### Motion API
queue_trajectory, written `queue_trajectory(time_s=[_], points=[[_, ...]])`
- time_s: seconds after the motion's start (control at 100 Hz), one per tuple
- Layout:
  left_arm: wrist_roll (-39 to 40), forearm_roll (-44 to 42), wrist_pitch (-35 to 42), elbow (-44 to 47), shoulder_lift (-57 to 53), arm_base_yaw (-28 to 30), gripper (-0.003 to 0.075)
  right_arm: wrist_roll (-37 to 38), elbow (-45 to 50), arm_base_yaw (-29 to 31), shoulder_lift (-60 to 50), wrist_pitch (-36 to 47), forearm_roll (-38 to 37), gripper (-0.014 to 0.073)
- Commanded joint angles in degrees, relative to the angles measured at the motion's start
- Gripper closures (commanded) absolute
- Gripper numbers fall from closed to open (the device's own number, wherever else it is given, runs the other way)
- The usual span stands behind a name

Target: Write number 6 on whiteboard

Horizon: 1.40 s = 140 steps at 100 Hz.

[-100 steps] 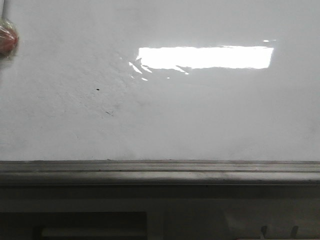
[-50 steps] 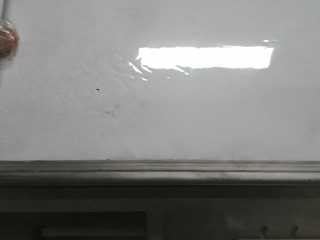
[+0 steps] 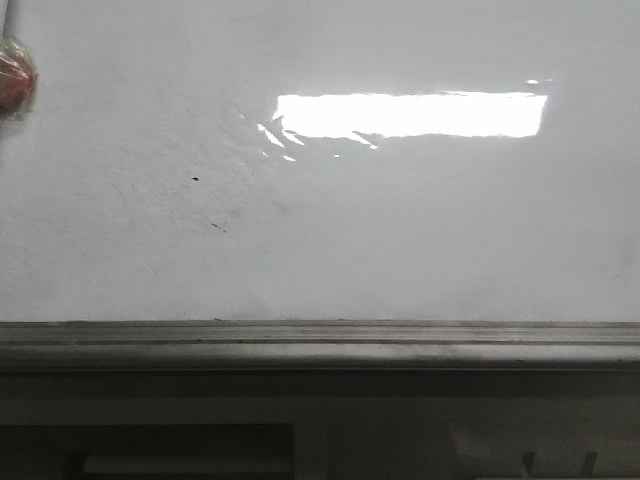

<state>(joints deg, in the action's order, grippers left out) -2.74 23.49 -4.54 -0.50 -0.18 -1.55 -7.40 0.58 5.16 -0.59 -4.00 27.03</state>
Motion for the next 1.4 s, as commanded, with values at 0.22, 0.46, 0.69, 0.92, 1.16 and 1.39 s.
queue_trajectory(time_s=[0.22, 0.46, 0.69, 0.92, 1.16, 1.39], points=[[0.4, 13.9, 2.2, -1.3, -1.7, -0.2, 0.0741, -0.6, -4.5, 0.3, 0.5, -3.6, 8.0, 0.0638], [0.4, 2.2, -12.0, -14.7, 8.0, -0.2, 0.0741, -2.8, -17.2, 0.3, 15.6, -16.7, 1.8, 0.0638], [-2.8, -0.9, -20.3, -26.4, 22.6, -0.2, 0.074, -8.1, -28.7, 0.3, 31.3, -24.7, 1.4, 0.0638], [-14.6, 10.0, -20.2, -30.1, 30.9, -0.2, 0.0643, -9.5, -32.3, 0.3, 36.6, -27.9, 2.1, 0.0482], [-29.5, 27.5, -21.2, -31.8, 37.1, -0.2, 0.0293, -9.5, -32.3, 0.3, 36.7, -28.3, 2.5, 0.02], [-46.1, 42.2, -26.3, -33.0, 43.7, -0.2, 0.0334, -9.5, -32.3, 0.3, 36.7, -28.3, 3.2, 0.02]])
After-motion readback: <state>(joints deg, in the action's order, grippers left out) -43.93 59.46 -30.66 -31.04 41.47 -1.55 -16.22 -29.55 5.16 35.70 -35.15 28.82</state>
